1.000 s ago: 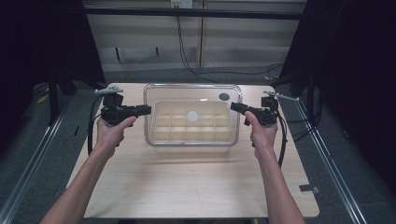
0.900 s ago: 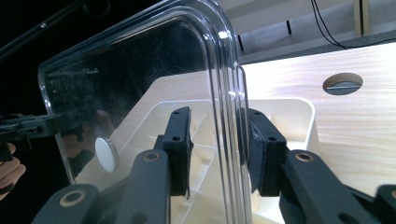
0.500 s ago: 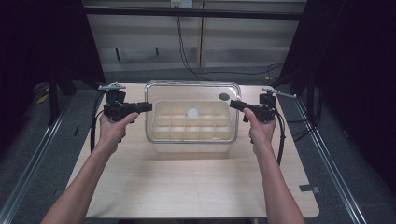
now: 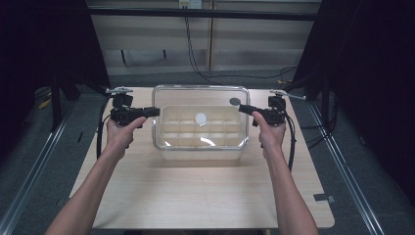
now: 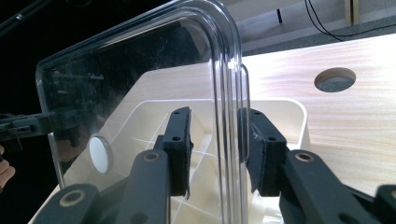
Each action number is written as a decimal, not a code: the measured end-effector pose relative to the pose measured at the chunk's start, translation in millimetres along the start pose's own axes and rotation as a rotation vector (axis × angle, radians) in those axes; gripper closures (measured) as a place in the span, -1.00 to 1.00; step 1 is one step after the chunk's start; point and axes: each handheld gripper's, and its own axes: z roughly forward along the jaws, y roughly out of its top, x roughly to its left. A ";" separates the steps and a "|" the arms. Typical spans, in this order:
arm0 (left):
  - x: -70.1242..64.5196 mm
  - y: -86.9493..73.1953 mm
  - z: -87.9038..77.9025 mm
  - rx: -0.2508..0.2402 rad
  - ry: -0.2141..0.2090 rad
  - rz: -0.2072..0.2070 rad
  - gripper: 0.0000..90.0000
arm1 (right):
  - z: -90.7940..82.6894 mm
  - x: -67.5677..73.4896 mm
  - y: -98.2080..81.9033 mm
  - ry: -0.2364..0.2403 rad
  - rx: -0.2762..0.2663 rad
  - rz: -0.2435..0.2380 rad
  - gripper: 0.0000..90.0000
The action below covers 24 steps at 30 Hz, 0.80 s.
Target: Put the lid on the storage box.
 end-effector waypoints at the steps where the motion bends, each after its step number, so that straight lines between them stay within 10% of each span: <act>1: 0.3 -0.1 1.1 -0.003 0.001 -0.006 0.61 | 1.3 -0.6 0.3 -0.003 0.003 0.001 0.43; 24: 28.6 -1.9 32.6 0.065 0.013 -0.079 0.52 | 39.9 -19.5 -0.8 -0.097 0.112 0.014 0.20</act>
